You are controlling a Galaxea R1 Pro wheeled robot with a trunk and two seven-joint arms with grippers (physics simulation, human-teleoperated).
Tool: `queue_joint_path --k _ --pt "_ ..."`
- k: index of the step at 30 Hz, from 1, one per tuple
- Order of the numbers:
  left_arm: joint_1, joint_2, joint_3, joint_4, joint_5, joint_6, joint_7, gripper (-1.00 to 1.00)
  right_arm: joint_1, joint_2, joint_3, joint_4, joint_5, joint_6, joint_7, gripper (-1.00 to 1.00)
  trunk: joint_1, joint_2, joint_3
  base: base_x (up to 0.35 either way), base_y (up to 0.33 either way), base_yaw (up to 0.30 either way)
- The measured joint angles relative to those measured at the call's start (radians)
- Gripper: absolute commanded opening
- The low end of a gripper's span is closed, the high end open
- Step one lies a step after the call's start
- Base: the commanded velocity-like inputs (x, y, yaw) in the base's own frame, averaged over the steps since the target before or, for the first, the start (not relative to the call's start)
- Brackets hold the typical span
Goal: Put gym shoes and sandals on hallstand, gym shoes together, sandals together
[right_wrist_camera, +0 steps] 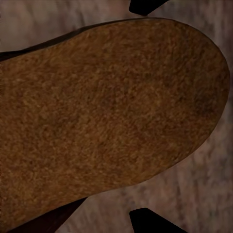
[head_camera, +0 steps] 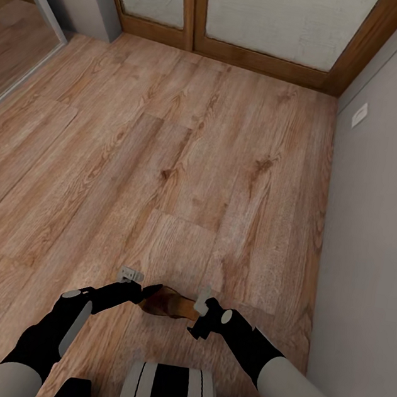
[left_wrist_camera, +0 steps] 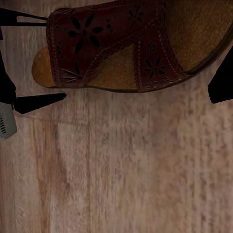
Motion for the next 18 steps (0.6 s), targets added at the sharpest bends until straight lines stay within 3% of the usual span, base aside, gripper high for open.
queue_joint_path --k 4,5,18 --pt "0.000 0.000 0.000 0.000 0.000 -0.001 0.000 1.00 0.001 0.000 0.000 0.000 0.000 0.000 0.000 1.00 0.000 0.000 0.000 0.000 0.000 0.000" --pt "0.000 -0.001 0.000 0.000 0.000 -0.001 0.000 1.00 0.000 0.000 0.000 0.000 0.001 0.000 0.000 -1.00 0.000 0.000 0.000 0.000 0.000 0.000" --pt "0.001 0.000 0.000 0.000 0.000 0.000 0.000 1.00 0.000 0.001 0.000 0.000 0.002 0.000 0.000 -1.00 0.000 0.000 0.000 0.000 0.000 0.000"
